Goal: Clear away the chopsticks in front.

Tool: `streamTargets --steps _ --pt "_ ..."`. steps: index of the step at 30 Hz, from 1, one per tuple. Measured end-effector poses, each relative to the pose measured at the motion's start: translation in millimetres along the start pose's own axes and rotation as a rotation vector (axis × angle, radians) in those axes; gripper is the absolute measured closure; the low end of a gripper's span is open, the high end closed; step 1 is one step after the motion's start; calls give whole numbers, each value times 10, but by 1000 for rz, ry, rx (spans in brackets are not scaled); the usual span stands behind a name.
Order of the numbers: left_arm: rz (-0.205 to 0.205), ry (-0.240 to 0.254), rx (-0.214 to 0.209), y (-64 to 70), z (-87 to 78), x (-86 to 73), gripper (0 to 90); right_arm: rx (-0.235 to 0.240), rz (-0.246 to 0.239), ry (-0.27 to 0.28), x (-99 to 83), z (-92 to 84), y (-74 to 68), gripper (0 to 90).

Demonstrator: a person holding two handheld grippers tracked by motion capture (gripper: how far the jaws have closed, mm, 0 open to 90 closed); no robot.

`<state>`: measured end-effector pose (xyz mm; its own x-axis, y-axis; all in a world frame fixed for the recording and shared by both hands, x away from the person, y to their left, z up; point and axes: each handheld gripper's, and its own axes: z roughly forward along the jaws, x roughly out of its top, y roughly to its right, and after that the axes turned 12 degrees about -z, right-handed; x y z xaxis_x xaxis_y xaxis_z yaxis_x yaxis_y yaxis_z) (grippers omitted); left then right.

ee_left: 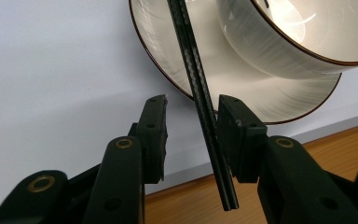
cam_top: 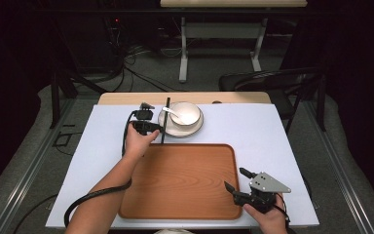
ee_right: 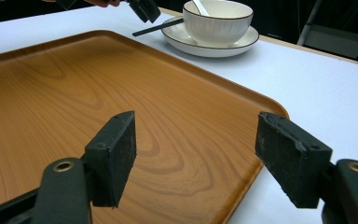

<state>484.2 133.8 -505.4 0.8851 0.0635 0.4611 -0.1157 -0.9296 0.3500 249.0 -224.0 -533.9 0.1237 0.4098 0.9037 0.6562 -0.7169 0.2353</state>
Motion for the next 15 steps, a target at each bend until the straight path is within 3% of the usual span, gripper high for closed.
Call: streamTargets --steps 15 --pt "-20 -42 9 -9 64 5 684 1 1 0 0 -3 3 291"
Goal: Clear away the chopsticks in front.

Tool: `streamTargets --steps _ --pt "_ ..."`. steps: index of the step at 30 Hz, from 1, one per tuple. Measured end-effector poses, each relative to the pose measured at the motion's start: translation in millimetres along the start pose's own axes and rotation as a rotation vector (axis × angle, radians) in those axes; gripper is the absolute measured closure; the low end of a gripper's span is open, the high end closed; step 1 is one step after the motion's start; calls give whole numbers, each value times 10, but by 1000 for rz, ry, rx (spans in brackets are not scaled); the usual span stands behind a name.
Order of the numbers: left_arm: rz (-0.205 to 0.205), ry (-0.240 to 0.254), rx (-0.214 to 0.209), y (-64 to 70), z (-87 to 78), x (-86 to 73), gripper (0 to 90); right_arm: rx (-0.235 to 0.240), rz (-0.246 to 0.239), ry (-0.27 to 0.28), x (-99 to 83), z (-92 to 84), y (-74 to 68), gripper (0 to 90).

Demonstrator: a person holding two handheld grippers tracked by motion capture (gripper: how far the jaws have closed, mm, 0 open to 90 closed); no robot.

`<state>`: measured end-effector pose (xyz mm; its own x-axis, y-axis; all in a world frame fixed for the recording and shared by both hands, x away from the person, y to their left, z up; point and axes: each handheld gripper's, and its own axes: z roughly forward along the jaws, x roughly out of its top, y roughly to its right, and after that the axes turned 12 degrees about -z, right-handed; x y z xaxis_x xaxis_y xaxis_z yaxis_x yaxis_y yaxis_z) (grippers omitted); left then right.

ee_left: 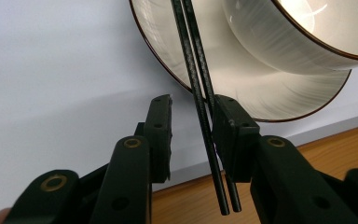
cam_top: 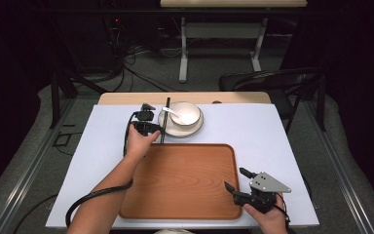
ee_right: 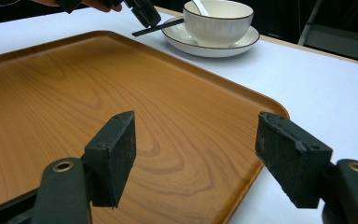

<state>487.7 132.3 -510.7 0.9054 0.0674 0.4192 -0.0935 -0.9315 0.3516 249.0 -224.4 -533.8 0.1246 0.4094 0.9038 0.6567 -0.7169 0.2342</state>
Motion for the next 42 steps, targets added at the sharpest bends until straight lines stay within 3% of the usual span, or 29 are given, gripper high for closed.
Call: streamTargets --steps 16,21,26,36,42 --pt "-96 -97 67 3 89 81 780 2 4 2 1 -3 0 290" --pt "-113 -99 85 -17 87 98 848 2 4 1 1 -1 1 290" --pt "-120 -67 86 -103 29 108 863 3 5 0 0 0 2 289" --pt "-145 -30 72 -397 -297 46 864 -1 6 -1 -1 -4 6 289" --pt "-136 -11 11 -546 -625 -166 864 -5 10 -1 0 -9 7 289"
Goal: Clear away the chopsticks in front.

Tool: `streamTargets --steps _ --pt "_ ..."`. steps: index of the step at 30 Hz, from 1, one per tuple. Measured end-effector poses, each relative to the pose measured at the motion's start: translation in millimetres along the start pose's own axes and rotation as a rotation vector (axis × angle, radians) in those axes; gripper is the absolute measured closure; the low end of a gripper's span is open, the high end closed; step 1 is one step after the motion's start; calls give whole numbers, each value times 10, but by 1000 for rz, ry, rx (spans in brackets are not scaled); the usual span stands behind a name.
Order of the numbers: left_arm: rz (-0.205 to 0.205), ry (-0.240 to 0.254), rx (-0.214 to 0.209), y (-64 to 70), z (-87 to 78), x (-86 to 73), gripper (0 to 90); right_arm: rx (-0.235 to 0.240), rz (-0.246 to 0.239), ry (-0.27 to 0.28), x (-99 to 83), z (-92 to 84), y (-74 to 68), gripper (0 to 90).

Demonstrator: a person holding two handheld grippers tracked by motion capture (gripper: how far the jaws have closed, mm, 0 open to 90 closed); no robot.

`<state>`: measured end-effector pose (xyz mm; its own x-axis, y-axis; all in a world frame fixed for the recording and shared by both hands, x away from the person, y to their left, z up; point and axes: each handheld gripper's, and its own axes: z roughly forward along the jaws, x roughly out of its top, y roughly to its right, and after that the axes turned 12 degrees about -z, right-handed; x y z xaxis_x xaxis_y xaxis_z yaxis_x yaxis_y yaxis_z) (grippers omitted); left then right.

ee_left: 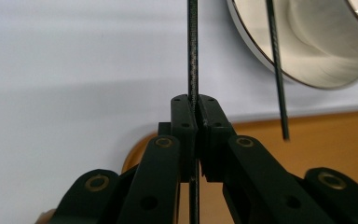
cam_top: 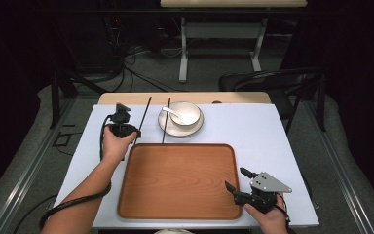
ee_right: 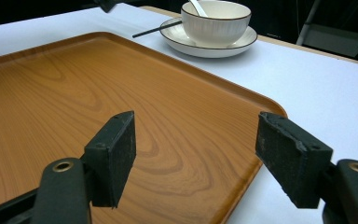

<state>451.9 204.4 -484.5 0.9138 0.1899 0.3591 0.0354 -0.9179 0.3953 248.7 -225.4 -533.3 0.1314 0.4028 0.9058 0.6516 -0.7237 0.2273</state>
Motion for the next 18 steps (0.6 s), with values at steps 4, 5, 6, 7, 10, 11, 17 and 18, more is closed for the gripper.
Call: streamTargets --steps 4,5,6,7,10,11,17,18 --pt "15 6 -36 -95 -200 -188 864 -3 3 -1 -1 4 1 289" --pt "19 12 -46 -119 -240 -238 864 -3 3 -1 0 4 1 289" --pt "23 6 -54 -143 -285 -281 864 -3 3 -1 0 5 0 289" --pt "20 14 -66 -161 -317 -332 864 -5 3 0 0 5 -1 289" --pt "21 13 -92 -213 -421 -480 864 -6 2 2 2 2 -3 289" --pt "22 11 -103 -233 -455 -543 864 -7 3 3 2 2 -4 289" --pt "11 16 -151 -317 -584 -847 864 -5 2 1 2 6 -8 290" --pt "15 20 -148 -330 -605 -900 864 -4 2 0 1 4 -8 289"
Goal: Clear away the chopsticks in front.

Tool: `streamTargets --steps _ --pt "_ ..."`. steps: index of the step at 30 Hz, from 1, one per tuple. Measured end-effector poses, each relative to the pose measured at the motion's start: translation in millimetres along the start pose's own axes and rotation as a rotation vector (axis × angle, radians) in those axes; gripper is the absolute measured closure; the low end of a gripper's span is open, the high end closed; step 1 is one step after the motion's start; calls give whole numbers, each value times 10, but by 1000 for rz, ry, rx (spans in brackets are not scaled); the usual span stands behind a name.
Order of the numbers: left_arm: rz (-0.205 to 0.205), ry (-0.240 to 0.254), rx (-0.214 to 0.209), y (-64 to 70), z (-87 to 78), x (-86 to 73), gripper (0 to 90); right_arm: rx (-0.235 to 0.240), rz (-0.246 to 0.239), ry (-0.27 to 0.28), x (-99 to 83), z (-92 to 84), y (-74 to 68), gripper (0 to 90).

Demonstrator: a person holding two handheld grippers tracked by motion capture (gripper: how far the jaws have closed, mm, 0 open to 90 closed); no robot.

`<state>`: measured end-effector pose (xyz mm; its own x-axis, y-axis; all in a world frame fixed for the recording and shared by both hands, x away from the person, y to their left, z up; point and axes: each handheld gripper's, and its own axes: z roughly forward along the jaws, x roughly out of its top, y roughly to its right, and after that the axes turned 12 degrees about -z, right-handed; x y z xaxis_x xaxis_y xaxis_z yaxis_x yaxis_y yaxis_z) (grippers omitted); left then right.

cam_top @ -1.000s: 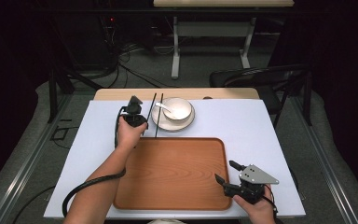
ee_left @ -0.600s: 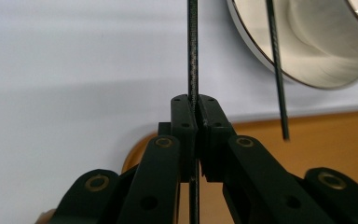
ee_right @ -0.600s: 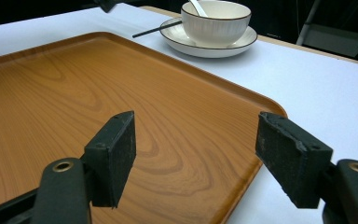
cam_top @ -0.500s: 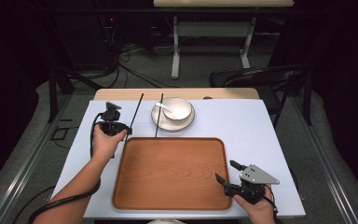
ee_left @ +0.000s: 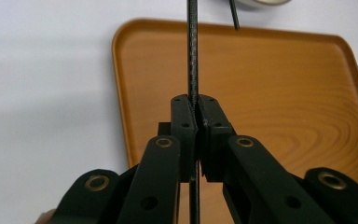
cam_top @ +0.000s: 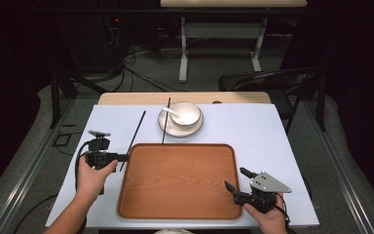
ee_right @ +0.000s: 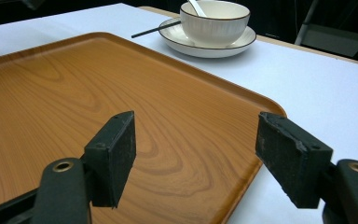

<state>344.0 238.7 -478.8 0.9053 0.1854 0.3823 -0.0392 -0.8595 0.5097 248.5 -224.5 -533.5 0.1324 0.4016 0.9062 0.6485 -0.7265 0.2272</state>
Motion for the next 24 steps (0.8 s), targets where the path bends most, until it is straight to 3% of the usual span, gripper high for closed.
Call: streamTargets --steps 7,12,19,24 --pt "-1 32 -4 -71 -144 -306 863 -1 -1 0 1 1 1 289" --pt "1 38 13 -96 -161 -497 864 -3 0 0 0 1 -1 288" --pt "7 13 31 -65 -49 -758 863 -3 -1 1 1 -2 -2 287" --pt "42 -33 57 29 108 -864 863 -3 0 3 1 -1 -2 287"
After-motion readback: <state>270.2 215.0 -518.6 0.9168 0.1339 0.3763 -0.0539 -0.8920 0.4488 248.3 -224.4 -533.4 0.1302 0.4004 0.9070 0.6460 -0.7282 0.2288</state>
